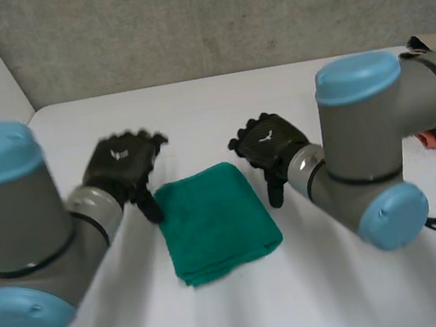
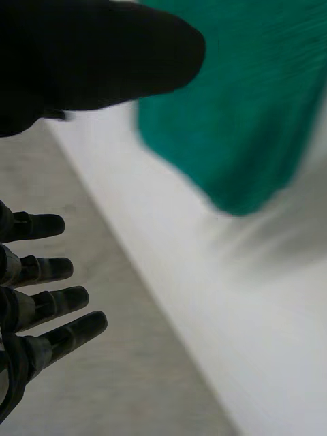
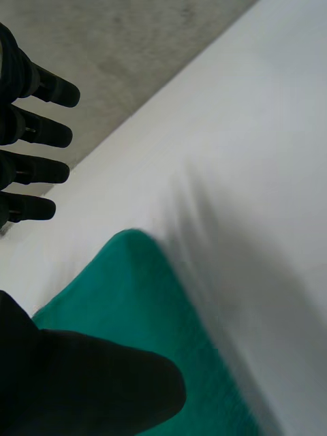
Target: Fold the laundry.
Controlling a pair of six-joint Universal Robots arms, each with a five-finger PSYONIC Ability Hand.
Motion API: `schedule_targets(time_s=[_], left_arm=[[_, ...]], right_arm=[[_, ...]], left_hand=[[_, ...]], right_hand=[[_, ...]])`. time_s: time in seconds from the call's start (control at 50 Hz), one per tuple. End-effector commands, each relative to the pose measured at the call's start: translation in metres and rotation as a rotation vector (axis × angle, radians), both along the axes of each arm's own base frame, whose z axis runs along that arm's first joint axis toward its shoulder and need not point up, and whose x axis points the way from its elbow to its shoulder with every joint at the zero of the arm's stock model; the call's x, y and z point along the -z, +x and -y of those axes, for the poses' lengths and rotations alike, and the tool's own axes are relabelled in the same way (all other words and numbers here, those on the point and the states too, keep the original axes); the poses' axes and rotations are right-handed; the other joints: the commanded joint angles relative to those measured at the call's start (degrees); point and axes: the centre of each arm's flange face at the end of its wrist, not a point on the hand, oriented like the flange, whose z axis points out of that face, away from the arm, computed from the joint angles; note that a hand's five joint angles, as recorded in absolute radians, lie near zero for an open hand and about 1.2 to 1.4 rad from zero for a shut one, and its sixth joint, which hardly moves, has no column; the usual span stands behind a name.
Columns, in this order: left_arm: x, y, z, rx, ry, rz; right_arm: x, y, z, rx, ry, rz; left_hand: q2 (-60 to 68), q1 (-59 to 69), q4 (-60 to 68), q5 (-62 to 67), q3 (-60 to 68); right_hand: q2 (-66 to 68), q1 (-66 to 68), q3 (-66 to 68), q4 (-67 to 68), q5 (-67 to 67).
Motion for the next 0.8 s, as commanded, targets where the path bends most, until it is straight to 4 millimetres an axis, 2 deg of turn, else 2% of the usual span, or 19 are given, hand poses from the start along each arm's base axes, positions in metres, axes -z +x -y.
schedule_targets(time_s=[0.02, 0.08, 0.14, 0.22, 0.38, 0.66, 0.74, 0.76, 0.8], left_arm=[[-0.044, -0.009, 0.001, 0.225, -0.098, -0.112], [-0.053, -0.018, -0.007, 0.379, -0.085, -0.143], [-0.055, -0.021, -0.014, 0.474, -0.043, -0.156], [-0.055, -0.019, -0.021, 0.567, 0.014, -0.166], [-0.057, -0.024, -0.031, 0.643, 0.026, -0.171], [-0.058, -0.031, -0.038, 0.666, 0.027, -0.177], [-0.057, -0.031, -0.038, 0.666, 0.030, -0.177], [-0.057, -0.031, -0.038, 0.666, 0.028, -0.177], [-0.057, -0.031, -0.038, 0.666, 0.030, -0.177]], right_arm=[[0.023, 0.000, -0.051, -0.094, 0.002, 0.015], [0.042, 0.001, -0.074, -0.142, 0.018, 0.007], [0.054, 0.002, -0.085, -0.165, -0.002, 0.024], [0.066, 0.005, -0.089, -0.187, -0.046, 0.055], [0.091, 0.015, -0.076, -0.184, -0.096, 0.084], [0.093, 0.027, -0.064, -0.189, -0.138, 0.109], [0.093, 0.030, -0.060, -0.190, -0.151, 0.109], [0.093, 0.032, -0.058, -0.190, -0.157, 0.111], [0.092, 0.034, -0.056, -0.188, -0.162, 0.117]], left_hand=[[-1.7, -0.8, -1.5, -2.5, -2.0], [-1.7, -0.8, -1.5, -2.5, -2.0], [-1.7, -0.8, -1.5, -2.5, -2.0], [-1.7, -0.8, -1.5, -2.5, -2.0], [-1.7, -0.8, -1.5, -2.5, -2.0], [-1.7, -0.8, -1.5, -2.5, -2.0], [-1.7, -0.8, -1.5, -2.5, -2.0], [-1.7, -0.8, -1.5, -2.5, -2.0], [-1.7, -0.8, -1.5, -2.5, -2.0]], right_hand=[[-2.4, -2.9, -1.9, -1.9, -2.4], [-2.4, -2.9, -1.9, -1.9, -2.4], [-2.4, -2.9, -1.9, -1.9, -2.4], [-2.4, -2.9, -1.9, -1.9, -2.4], [-2.4, -2.9, -1.9, -1.9, -2.4], [11.0, 10.4, 11.4, 11.5, 11.0], [24.4, 23.8, 24.9, 24.9, 24.4], [43.1, 42.5, 43.6, 43.6, 43.1], [67.5, 67.0, 68.0, 68.0, 67.5]])
